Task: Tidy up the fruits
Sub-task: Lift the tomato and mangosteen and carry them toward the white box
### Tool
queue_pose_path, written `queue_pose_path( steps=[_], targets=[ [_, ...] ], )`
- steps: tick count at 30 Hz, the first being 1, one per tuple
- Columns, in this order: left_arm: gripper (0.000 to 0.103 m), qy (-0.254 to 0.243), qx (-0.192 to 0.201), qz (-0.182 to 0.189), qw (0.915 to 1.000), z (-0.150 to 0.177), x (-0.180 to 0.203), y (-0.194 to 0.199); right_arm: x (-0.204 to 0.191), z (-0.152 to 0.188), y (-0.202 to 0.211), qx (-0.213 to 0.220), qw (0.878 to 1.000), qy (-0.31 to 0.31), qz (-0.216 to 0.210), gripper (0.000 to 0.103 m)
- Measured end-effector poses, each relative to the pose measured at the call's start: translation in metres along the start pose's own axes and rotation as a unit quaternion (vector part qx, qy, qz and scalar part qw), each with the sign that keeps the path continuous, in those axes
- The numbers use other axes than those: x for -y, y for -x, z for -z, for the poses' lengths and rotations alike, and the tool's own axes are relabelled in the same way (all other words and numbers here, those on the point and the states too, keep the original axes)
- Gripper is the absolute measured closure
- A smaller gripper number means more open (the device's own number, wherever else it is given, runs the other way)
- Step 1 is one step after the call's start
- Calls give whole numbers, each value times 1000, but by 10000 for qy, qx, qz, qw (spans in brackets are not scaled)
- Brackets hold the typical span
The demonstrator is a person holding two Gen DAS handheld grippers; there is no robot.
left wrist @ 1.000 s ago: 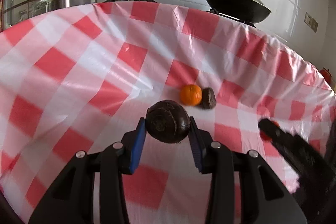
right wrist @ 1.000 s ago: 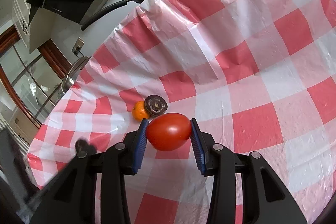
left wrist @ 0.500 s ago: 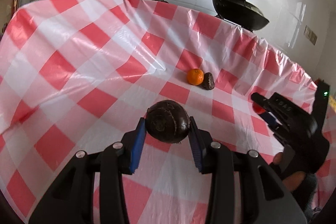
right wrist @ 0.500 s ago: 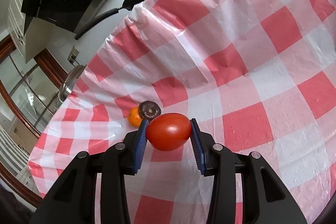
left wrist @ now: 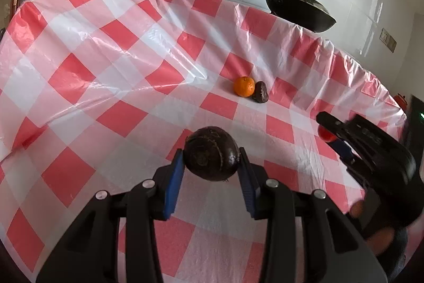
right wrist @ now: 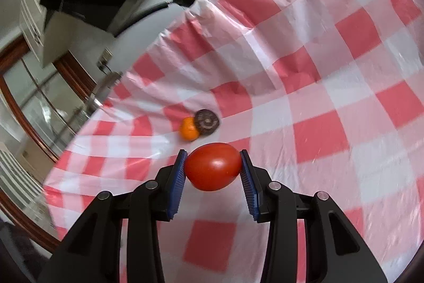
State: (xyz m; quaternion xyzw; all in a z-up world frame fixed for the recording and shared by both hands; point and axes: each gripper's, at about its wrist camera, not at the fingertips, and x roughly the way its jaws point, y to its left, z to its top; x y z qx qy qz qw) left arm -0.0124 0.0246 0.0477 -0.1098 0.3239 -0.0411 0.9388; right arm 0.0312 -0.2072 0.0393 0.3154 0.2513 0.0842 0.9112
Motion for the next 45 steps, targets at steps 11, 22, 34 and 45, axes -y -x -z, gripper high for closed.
queue_pose_path(
  steps=[11, 22, 34, 45],
  targets=[
    [63, 178, 1, 127, 9998, 2, -8, 2, -23, 34, 69, 353, 9990, 166, -227, 63],
    [63, 186, 84, 118, 9997, 25, -17, 32, -44, 65, 75, -283, 9958, 855, -168, 63],
    [63, 517, -42, 295, 9982, 54, -43, 75, -61, 88, 81, -755, 9903, 1092, -399, 63],
    [63, 369, -219, 182, 9989, 85, -69, 116, -78, 119, 97, -1116, 9804, 1504, -610, 63]
  ],
)
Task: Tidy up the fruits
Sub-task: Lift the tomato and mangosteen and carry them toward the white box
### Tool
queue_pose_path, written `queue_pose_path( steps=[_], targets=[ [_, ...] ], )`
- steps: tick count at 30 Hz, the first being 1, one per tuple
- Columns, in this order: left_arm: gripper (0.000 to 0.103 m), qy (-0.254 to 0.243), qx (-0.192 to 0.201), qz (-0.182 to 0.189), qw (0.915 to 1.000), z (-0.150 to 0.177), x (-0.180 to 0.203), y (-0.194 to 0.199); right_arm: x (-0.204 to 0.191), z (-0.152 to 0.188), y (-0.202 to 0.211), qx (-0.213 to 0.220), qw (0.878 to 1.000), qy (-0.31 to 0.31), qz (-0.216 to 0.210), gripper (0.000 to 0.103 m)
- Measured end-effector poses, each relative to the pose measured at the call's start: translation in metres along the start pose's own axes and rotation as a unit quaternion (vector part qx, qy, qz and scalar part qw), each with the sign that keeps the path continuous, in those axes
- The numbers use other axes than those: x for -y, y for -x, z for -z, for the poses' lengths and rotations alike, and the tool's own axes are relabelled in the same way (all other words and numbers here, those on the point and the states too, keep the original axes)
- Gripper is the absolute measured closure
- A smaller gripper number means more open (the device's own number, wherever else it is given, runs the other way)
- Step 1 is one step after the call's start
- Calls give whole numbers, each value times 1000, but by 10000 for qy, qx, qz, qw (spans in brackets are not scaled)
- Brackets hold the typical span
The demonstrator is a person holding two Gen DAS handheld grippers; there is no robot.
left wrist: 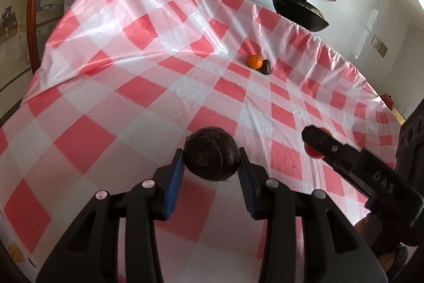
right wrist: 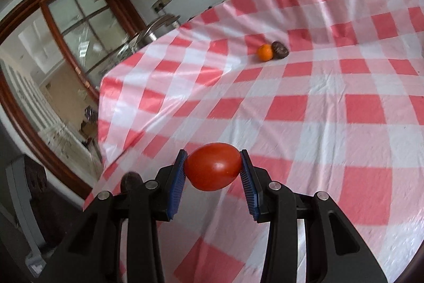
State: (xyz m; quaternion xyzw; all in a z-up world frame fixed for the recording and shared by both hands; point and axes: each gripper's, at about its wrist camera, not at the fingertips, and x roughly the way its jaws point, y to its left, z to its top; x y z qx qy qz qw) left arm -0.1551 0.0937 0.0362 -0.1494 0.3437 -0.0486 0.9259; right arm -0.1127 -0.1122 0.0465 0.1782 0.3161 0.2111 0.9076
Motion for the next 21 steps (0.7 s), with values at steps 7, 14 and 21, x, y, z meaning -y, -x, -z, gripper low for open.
queue_pose_path(
  steps=[7, 14, 21],
  targets=[
    [63, 223, 9, 60, 9997, 5, -21, 16, -22, 24, 8, -176, 9995, 165, -196, 63],
    [63, 217, 55, -38, 9997, 19, -47, 44, -40, 43, 20, -318, 9982, 292, -415, 63],
    [63, 94, 174, -291, 9994, 28, -73, 74, -80, 65, 23, -626, 9928, 673, -762, 63]
  ],
)
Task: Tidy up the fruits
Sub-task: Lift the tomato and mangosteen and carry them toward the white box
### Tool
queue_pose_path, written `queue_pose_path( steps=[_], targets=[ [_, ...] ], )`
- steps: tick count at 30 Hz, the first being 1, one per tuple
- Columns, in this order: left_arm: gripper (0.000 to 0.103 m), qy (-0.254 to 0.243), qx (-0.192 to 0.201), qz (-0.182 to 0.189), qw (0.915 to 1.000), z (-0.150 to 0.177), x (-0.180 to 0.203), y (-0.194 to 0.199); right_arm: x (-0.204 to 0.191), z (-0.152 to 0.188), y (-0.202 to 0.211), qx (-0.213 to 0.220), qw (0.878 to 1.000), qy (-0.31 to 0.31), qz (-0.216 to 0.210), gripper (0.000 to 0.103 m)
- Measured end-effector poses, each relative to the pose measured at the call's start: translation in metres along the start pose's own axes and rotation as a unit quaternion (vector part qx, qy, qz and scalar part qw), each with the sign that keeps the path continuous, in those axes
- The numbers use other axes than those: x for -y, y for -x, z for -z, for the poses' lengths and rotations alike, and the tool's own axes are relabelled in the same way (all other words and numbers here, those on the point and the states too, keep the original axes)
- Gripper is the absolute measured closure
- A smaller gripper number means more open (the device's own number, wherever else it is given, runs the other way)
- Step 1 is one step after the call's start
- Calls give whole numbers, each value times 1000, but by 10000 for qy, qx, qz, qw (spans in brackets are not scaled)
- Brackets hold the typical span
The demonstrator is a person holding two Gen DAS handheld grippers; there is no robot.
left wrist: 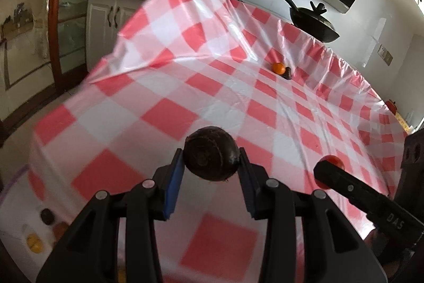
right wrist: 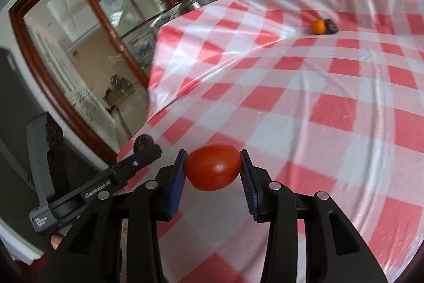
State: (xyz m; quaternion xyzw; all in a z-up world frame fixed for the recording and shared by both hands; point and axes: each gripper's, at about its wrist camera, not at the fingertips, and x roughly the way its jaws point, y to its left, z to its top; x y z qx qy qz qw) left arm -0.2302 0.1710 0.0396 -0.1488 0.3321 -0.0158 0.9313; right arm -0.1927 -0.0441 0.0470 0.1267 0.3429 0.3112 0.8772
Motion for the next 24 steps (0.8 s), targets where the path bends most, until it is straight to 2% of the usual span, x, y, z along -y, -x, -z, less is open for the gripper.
queue_pose_path(
  steps=[7, 14, 18, 24],
  targets=[
    [63, -82, 71, -360, 9993, 17, -36, 28, -42, 17, -8, -239, 9977, 605, -196, 63],
    [63, 258, 126, -562, 9980, 33, -77, 54, -84, 43, -18, -520, 9894, 1286, -426, 63],
    [63, 600, 156, -682, 9957, 46, -101, 65, -109, 60, -26, -710, 9802, 1757, -581, 63],
    [63, 1199, 20, -1082, 9869, 82, -141, 71, -147, 101, -41, -1142, 9551, 2620, -776, 63]
  ],
)
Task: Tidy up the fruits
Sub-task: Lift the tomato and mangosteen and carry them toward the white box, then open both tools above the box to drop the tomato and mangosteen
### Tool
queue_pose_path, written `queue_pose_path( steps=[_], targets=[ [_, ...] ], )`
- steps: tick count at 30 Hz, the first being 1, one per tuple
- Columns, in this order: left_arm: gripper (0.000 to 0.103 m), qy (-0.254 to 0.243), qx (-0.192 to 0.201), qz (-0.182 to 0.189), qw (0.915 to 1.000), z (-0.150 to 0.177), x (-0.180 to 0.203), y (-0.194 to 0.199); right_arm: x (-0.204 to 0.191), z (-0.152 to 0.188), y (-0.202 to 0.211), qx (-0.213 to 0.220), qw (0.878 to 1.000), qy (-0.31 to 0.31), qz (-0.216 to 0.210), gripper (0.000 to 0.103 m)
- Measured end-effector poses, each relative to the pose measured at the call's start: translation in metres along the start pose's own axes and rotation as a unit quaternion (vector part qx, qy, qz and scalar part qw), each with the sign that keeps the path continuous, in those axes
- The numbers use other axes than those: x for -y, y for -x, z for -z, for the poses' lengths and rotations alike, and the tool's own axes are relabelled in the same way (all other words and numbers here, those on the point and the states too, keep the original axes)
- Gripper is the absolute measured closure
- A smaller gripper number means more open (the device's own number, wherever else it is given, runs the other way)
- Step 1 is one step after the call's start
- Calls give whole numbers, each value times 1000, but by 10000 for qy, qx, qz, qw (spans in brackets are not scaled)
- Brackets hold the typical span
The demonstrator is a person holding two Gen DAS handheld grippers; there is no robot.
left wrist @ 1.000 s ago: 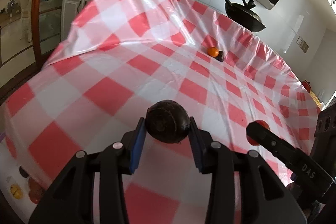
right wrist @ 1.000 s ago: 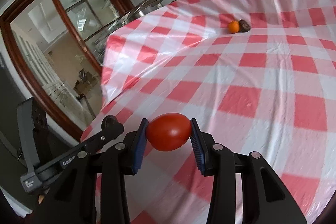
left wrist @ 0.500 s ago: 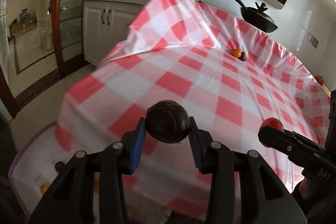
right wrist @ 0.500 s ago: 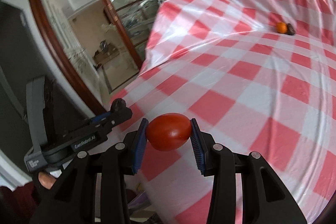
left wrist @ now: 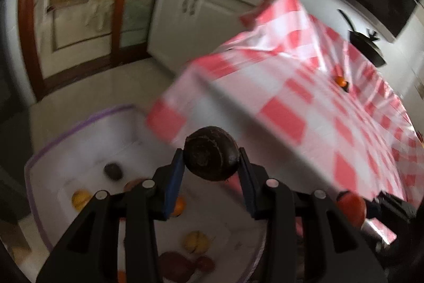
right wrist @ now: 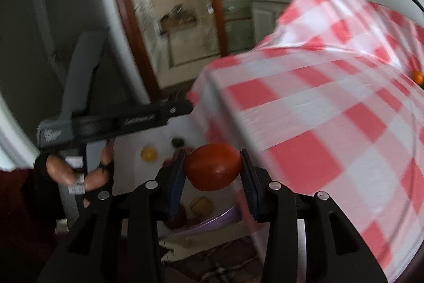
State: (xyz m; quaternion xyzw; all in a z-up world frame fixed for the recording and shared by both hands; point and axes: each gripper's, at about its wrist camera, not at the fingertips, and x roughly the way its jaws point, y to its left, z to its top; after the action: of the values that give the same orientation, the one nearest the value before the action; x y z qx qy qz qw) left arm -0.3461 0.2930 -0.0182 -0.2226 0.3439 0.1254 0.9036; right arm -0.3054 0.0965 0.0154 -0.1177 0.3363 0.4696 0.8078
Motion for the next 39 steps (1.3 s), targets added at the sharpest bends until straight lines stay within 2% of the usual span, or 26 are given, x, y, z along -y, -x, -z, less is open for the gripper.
queue_pose_path(
  steps=[4, 8, 16, 19, 23, 26, 28, 30, 31, 34, 39],
  targets=[
    [63, 457, -168, -310, 9983, 16, -29, -9, -24, 15, -29, -463, 9978, 476, -59, 63],
    [63, 993, -380, -713, 9918, 29, -56, -24, -42, 32, -63, -1002, 9911, 874, -60, 63],
    [63, 1351, -546, -1369, 9798, 50, -88, -39, -56, 58, -105, -1628, 9791, 1216, -108, 63],
    [63, 1550, -572, -1464, 9753, 54, -100, -42, -55, 61, -117, -1782, 9759, 1251, -126, 63],
    [61, 1515, -519, -1609, 9739, 53, -99, -42, -57, 66, -129, -1957, 9709, 1382, -19, 62],
    [56, 1476, -560, -1693, 9728, 53, -96, -44, -60, 68, -131, -1996, 9687, 1476, 22, 61],
    [38, 1435, -510, -1765, 9725, 53, -96, -42, -61, 69, -131, -2010, 9677, 1521, 58, 60],
    [22, 1427, -395, -1854, 9715, 52, -94, -39, -62, 70, -131, -2001, 9674, 1554, 56, 50],
    [17, 1451, -320, -1881, 9708, 52, -94, -36, -63, 69, -129, -1967, 9675, 1589, 67, 41],
    [10, 1567, -277, -1920, 9684, 51, -97, -35, -64, 69, -127, -1861, 9691, 1615, 51, 35],
    [4, 1757, -145, -1960, 9646, 48, -103, -30, -63, 61, -109, -1514, 9760, 1566, -18, 27]
  ],
)
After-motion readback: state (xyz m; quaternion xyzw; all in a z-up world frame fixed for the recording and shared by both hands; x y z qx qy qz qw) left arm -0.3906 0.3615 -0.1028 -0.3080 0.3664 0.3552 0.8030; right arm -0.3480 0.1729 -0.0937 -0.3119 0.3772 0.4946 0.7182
